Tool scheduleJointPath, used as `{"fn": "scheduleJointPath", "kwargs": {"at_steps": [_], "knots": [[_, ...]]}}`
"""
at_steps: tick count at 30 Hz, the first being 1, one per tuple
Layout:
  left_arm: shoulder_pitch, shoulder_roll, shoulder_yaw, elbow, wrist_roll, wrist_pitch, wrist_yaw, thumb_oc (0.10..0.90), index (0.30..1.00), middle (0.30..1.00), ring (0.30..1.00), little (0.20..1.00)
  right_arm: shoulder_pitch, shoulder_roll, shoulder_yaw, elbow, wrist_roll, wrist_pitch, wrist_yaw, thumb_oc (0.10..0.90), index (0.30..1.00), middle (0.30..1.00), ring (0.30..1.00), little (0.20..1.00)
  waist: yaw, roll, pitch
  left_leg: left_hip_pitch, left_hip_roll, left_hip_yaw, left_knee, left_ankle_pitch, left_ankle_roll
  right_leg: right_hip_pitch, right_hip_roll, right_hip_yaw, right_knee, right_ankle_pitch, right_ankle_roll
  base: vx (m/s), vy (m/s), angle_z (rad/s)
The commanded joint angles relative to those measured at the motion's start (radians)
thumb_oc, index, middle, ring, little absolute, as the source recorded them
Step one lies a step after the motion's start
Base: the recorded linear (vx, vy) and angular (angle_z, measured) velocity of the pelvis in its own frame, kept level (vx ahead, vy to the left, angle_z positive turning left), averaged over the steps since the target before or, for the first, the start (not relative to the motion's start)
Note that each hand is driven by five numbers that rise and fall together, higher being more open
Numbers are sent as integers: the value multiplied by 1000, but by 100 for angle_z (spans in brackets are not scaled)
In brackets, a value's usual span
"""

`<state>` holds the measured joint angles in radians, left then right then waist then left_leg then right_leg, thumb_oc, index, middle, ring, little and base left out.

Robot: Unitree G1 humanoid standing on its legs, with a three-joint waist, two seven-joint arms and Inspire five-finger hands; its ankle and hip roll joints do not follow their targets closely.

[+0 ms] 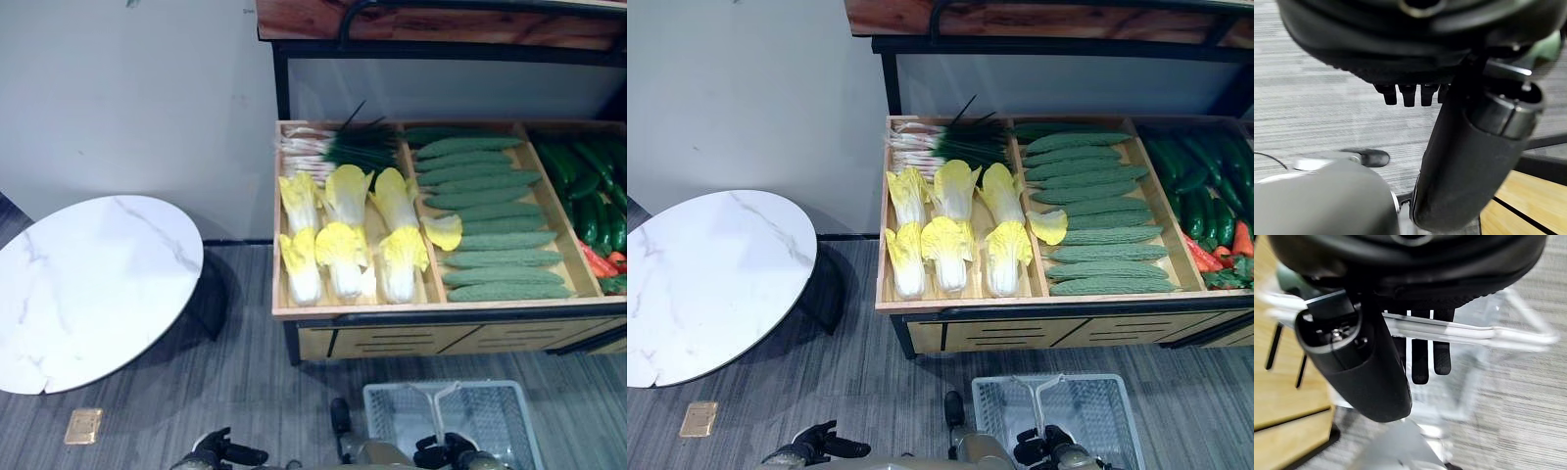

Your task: Get the vegetables into the basket

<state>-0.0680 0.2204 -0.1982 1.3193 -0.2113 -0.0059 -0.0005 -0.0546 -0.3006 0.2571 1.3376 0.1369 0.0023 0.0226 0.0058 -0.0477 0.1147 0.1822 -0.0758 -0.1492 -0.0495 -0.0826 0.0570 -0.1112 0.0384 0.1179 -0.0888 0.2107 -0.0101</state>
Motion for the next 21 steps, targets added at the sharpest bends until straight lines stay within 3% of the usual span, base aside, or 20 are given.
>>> {"fn": "scheduleJointPath", "kwargs": {"at_steps": [1,5,8,10,12,15,21], "knots": [[18,-1,11,31,23,-9,4,900,1000,1000,1000,1000,51,-31,7,11,46,-3,11,400,300,300,300,300,-4,14,-30,-112,-28,-24,-38,120,-51,167,-35,-13,22,-173,83,20,-32,15],[19,3,17,21,17,-13,9,900,1000,1000,1000,1000,54,-39,-28,29,81,-2,5,400,300,300,300,300,-6,17,-36,-104,-26,-31,-38,116,-53,179,-35,-21,22,-183,78,20,-43,4],[7,17,-24,-77,-6,-37,7,900,1000,1000,1000,1000,54,-87,-67,53,93,-2,4,400,300,300,300,300,-5,24,-40,-101,-23,-44,-38,114,-55,189,-39,-34,19,-190,74,-21,-59,2],[13,46,-55,-269,-57,-56,11,900,1000,1000,1000,1000,58,-114,-84,60,99,-5,2,400,300,300,300,300,0,28,-33,-104,-24,-56,-38,118,-56,190,-42,-45,21,-192,74,-44,-41,1],[82,116,-69,-615,-145,-74,-7,900,1000,1000,1000,1000,68,-141,-120,64,115,-7,4,400,300,300,300,300,13,35,-24,-111,-26,-76,-38,128,-56,187,-42,-58,26,-195,73,-64,-41,13],[257,230,0,-1053,-204,-70,-54,900,1000,1000,1000,1000,90,-146,-185,80,132,0,5,400,300,300,300,300,33,38,-14,-118,-31,-100,-37,138,-60,189,-43,-80,31,-203,72,-65,-47,25],[357,245,132,-1386,-249,-91,-28,900,1000,1000,1000,1000,114,-97,-204,87,150,27,-2,400,300,300,300,300,51,31,-19,-115,-29,-128,-38,141,-74,218,-44,-103,10,-207,70,-14,-50,28]]}}
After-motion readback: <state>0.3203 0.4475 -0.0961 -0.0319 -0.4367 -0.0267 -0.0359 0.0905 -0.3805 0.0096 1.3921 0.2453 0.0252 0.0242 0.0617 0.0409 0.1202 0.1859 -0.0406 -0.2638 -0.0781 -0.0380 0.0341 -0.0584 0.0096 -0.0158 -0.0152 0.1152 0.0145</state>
